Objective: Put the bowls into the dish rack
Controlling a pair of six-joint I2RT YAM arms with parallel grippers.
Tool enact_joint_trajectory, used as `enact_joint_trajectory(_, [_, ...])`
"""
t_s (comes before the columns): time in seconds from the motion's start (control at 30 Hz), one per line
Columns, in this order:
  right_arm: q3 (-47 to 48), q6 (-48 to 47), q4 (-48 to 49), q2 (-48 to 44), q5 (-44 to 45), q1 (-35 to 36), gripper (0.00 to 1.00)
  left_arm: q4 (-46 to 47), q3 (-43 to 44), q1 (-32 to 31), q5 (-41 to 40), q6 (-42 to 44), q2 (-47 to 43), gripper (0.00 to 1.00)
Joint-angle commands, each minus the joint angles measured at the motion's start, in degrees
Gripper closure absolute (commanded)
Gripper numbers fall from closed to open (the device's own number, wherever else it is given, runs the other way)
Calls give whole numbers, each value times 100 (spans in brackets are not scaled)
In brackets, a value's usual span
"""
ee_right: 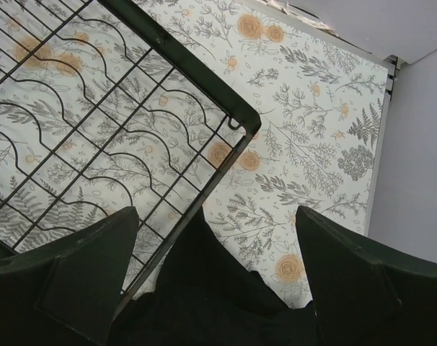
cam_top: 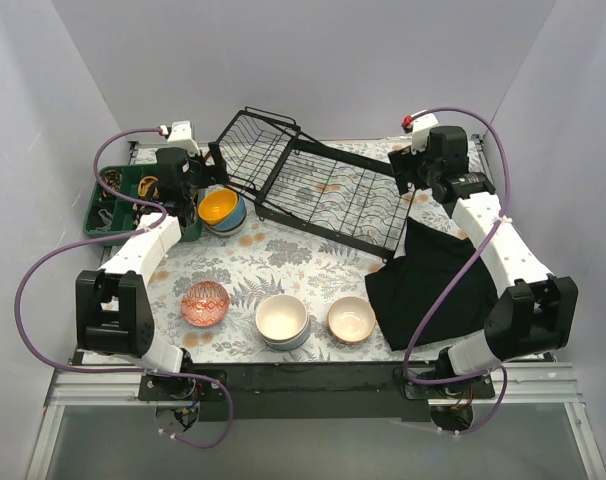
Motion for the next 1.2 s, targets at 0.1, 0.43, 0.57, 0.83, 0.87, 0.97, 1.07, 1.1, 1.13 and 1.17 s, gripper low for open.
enact_joint_trajectory(0.1, [345, -833, 190, 15, -1123, 72, 1, -192, 148, -22, 4, 42, -190, 2])
enact_joint_trajectory(0.43, [1003, -2337, -967, 733, -3655, 124, 4, -517, 25, -22, -48, 166, -497, 2])
enact_joint_trajectory(0.57, [1671, -3108, -1978, 1490, -3947, 238, 8, -989, -63, -13, -128, 157, -700, 2])
enact_joint_trajectory(0.83, [3622, -4103, -3797, 3169, -4922, 397, 9, -2441, 60, 557, 461, 1069, -1122, 2])
enact_joint_trajectory(0.87, [3728, -4331, -4035, 3283, -5010, 440, 9, -2477, 8, 567, 392, 1193, -1288, 2])
enact_joint_trajectory(0.97, [3843, -4956, -4529, 3530, -5037, 651, 9, -2477, -229, 760, -83, 1439, -1674, 2])
enact_joint_trajectory(1.07, [3694, -5053, -4529, 3504, -4906, 871, 9, -2530, -449, 813, -145, 1431, -1956, 2])
enact_joint_trajectory(1.1, [3650, -5019, -4529, 3487, -4810, 993, 10, -2556, -502, 805, -110, 1405, -2114, 2])
enact_joint_trajectory(1.13, [3589, -4966, -4520, 3478, -4774, 1038, 10, -2617, -581, 804, -84, 1379, -2211, 2])
enact_joint_trajectory(1.17, [3562, -4887, -4520, 3487, -4765, 1082, 11, -2653, -599, 804, -40, 1344, -2264, 2])
